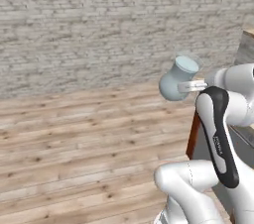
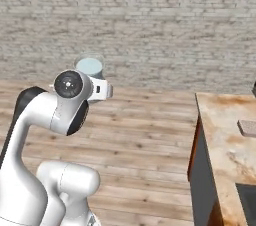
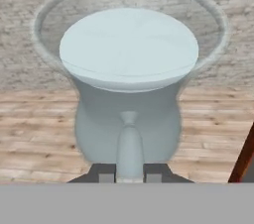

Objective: Place the pitcher and cup on the dining counter for serving.

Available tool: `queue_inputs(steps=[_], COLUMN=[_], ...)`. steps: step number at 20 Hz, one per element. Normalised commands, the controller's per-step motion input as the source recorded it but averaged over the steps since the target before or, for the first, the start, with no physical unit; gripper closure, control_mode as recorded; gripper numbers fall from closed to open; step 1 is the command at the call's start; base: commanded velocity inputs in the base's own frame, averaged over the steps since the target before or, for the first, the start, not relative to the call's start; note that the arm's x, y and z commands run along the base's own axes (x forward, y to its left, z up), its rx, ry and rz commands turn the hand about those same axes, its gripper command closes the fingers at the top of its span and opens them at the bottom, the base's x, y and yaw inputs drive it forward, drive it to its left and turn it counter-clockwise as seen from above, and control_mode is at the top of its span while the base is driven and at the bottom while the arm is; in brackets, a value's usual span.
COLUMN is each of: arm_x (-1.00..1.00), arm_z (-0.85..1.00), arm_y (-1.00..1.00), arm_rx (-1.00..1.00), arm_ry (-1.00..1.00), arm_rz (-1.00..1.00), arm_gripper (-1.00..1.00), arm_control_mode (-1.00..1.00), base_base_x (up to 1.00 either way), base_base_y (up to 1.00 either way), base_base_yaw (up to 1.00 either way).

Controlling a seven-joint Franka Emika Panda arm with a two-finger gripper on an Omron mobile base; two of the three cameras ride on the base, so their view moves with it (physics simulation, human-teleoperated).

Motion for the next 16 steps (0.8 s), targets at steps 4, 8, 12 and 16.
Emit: queue_inputs(steps=[4, 8, 12, 16], arm_x=[0.00, 0.00, 0.00, 0.00], arm_z=[0.00, 0.00, 0.00, 0.00], arm_y=[0.00, 0.00, 0.00, 0.00], arm_rx=[0.00, 0.00, 0.00, 0.00], arm_ry=[0.00, 0.00, 0.00, 0.00], arm_rz=[0.00, 0.00, 0.00, 0.00], arm_gripper=[1.00, 1.00, 1.00, 1.00], arm_control_mode=[1.00, 1.00, 1.00, 1.00], base_base_x=[1.00, 1.00, 1.00, 1.00], base_base_y=[0.00, 0.12, 0.21, 0.25], base_base_yaw=[-0.02, -0.14, -0.23, -0.30])
